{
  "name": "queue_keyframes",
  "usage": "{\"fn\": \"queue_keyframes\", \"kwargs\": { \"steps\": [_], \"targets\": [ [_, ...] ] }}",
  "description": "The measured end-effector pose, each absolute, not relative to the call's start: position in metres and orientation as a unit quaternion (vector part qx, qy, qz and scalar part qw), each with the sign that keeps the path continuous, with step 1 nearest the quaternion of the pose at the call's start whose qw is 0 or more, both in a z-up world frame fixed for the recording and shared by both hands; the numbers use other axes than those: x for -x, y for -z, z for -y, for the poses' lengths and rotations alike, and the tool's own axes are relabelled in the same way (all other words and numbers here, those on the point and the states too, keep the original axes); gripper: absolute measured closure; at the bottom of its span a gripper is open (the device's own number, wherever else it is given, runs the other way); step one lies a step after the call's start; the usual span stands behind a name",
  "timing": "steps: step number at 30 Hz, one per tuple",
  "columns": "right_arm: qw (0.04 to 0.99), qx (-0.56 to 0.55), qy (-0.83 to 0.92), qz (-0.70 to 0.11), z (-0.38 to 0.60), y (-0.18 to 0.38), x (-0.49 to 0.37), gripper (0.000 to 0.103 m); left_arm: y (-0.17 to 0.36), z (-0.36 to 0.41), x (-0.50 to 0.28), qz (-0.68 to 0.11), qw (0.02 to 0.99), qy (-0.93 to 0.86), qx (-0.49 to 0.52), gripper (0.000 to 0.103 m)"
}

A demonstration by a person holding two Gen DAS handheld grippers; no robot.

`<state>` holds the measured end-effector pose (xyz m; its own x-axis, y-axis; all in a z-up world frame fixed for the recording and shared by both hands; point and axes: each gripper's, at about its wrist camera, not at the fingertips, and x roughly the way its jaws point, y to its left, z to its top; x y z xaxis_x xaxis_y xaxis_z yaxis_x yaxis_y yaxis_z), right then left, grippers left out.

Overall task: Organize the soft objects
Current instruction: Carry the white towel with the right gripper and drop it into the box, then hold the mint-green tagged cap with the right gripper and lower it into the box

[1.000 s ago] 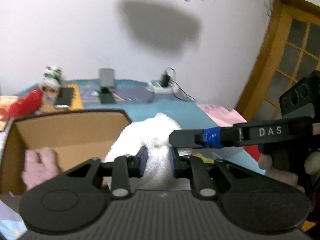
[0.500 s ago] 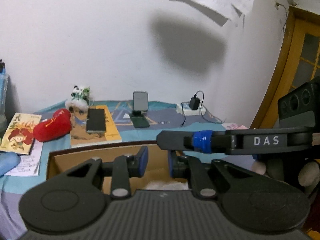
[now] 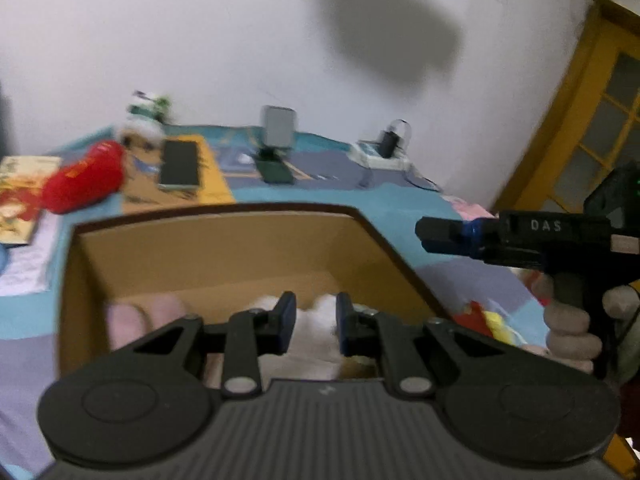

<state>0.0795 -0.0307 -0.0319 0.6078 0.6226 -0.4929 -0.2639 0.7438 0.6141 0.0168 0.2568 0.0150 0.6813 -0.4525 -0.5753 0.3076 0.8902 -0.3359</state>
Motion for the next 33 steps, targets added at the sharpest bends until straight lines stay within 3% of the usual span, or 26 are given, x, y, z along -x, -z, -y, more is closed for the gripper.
{"fn": "queue_keyframes", "kwargs": {
  "steps": [4,13,14,16,25,27,28,30,33],
  "targets": [
    [0.858,-0.272,-0.230,-0.370,0.047,0.044,-0.075,0.091,-0.004,-0.229,-0.024,-0.355,0.896,0.250,0.091,0.084],
    [0.833,-0.236,-0.290,-0.408,0.035,0.049,-0.091,0.090,0.027,-0.185,-0.041,-0.413,0.880,0.233,0.035,0.083],
    [0.827,-0.220,-0.301,-0.421,0.030,0.050,-0.096,0.090,0.029,-0.181,-0.042,-0.416,0.880,0.228,0.031,0.079],
    [0.819,-0.186,-0.317,-0.441,0.019,0.053,-0.104,0.090,0.035,-0.176,-0.043,-0.424,0.880,0.214,0.023,0.054],
    [0.795,-0.168,-0.350,-0.466,0.009,0.065,-0.123,0.090,0.057,-0.165,-0.061,-0.446,0.879,0.164,0.041,0.053],
    [0.792,-0.166,-0.353,-0.469,0.006,0.067,-0.124,0.090,0.059,-0.163,-0.064,-0.445,0.881,0.159,0.043,0.062],
    [0.791,-0.165,-0.356,-0.470,0.004,0.067,-0.125,0.090,0.060,-0.161,-0.064,-0.443,0.881,0.158,0.043,0.078],
    [0.791,-0.162,-0.358,-0.469,0.002,0.068,-0.125,0.090,0.062,-0.159,-0.067,-0.445,0.881,0.155,0.043,0.097],
    [0.790,-0.172,-0.353,-0.470,0.005,0.071,-0.126,0.090,0.064,-0.160,-0.068,-0.444,0.882,0.149,0.047,0.098]
  ]
}}
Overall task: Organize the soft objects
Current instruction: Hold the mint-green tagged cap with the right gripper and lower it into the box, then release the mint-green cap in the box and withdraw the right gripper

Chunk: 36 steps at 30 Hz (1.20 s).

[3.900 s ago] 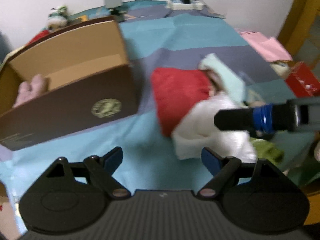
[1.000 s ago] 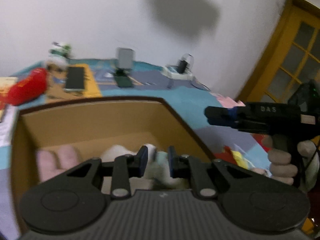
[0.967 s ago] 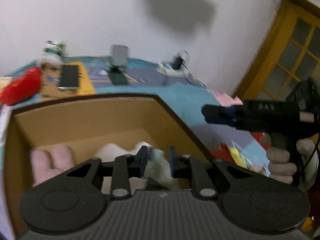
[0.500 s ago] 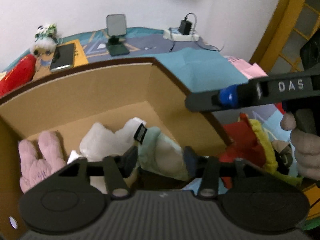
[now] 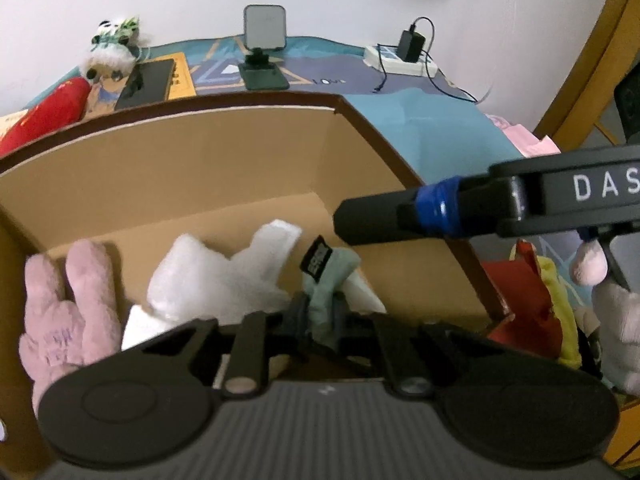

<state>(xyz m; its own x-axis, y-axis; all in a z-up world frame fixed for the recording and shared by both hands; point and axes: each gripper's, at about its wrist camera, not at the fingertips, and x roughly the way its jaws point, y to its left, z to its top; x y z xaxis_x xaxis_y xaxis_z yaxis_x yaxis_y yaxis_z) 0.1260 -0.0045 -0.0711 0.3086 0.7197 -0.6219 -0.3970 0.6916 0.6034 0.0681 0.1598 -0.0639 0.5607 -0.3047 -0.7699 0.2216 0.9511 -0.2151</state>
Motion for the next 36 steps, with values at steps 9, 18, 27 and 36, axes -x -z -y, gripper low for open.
{"fn": "queue_keyframes", "kwargs": {
  "steps": [9,18,27,36],
  "targets": [
    [0.771,-0.237,-0.354,-0.473,0.018,0.067,-0.114,0.088,0.009,-0.177,-0.036,-0.358,0.920,0.147,0.059,0.098],
    [0.781,-0.234,-0.389,-0.429,-0.021,0.034,-0.118,0.088,-0.032,-0.206,-0.025,-0.304,0.940,0.140,0.065,0.098],
    [0.796,-0.159,-0.387,-0.438,-0.099,0.042,-0.149,0.088,-0.027,-0.255,-0.050,-0.316,0.944,0.076,0.052,0.098],
    [0.793,-0.104,-0.353,-0.485,-0.142,0.079,-0.163,0.088,0.024,-0.299,-0.076,-0.375,0.921,0.035,0.097,0.098]
  ]
}}
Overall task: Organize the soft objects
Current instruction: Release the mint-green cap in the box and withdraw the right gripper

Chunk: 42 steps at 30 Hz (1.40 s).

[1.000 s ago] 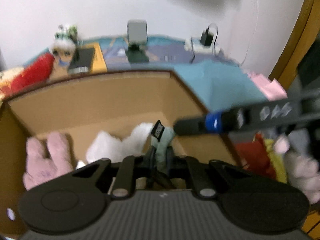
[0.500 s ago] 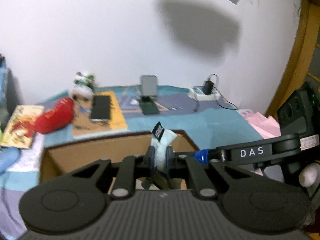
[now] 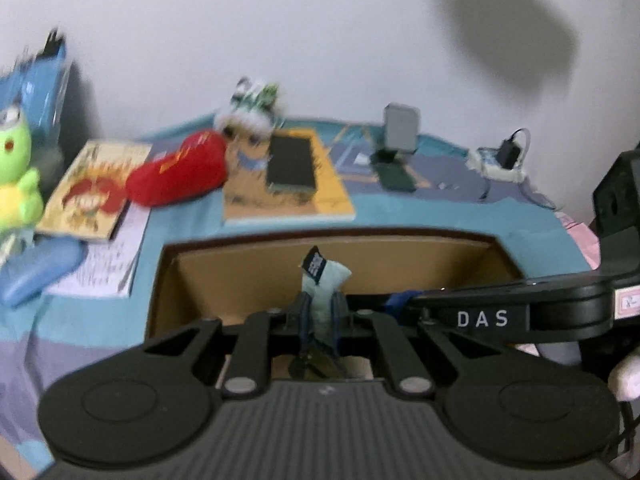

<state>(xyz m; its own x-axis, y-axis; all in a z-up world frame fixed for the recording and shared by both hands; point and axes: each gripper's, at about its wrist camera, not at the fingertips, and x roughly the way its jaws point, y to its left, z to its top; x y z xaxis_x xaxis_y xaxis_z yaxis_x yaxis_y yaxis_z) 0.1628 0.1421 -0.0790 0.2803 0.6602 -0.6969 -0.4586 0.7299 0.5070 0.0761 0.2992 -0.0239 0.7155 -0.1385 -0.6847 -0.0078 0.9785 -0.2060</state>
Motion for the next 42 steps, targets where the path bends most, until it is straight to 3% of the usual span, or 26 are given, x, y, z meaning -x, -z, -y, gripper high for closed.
{"fn": "queue_keyframes", "kwargs": {
  "steps": [6,13,42],
  "targets": [
    [0.788,-0.070,-0.325,-0.518,-0.157,0.096,-0.159,0.088,0.051,-0.314,-0.084,-0.425,0.899,0.000,0.108,0.093],
    [0.798,-0.063,-0.297,-0.520,-0.154,0.091,-0.157,0.088,0.048,-0.318,-0.076,-0.428,0.898,-0.048,0.089,0.040],
    [0.850,-0.058,-0.298,-0.431,-0.116,0.021,-0.061,0.087,-0.018,-0.267,-0.001,-0.394,0.906,-0.151,0.014,0.033]
  ]
}}
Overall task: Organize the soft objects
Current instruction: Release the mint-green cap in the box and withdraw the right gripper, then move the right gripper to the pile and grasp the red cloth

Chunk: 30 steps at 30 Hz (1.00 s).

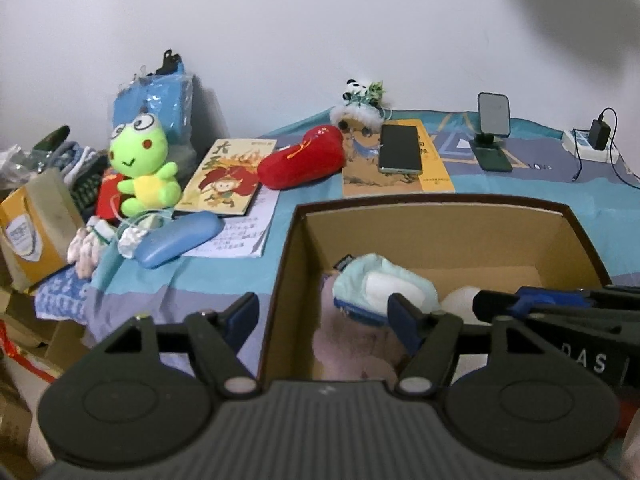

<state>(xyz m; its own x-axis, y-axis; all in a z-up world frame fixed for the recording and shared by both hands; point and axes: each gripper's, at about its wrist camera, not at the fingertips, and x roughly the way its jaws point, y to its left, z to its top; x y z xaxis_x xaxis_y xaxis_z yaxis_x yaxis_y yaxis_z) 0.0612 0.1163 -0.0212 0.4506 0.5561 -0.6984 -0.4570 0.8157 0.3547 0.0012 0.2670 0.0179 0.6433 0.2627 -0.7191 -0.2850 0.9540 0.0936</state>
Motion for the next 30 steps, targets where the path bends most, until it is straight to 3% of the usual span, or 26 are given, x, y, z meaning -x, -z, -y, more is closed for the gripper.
{"fn": "queue_keyframes", "kwargs": {
  "steps": [30],
  "targets": [
    [0.828,-0.050,-0.310,-0.464,0.021,0.054,0.002,0.086,0.027,-0.121,0.054,-0.466,0.871,-0.155,0.013,0.030]
  ]
}}
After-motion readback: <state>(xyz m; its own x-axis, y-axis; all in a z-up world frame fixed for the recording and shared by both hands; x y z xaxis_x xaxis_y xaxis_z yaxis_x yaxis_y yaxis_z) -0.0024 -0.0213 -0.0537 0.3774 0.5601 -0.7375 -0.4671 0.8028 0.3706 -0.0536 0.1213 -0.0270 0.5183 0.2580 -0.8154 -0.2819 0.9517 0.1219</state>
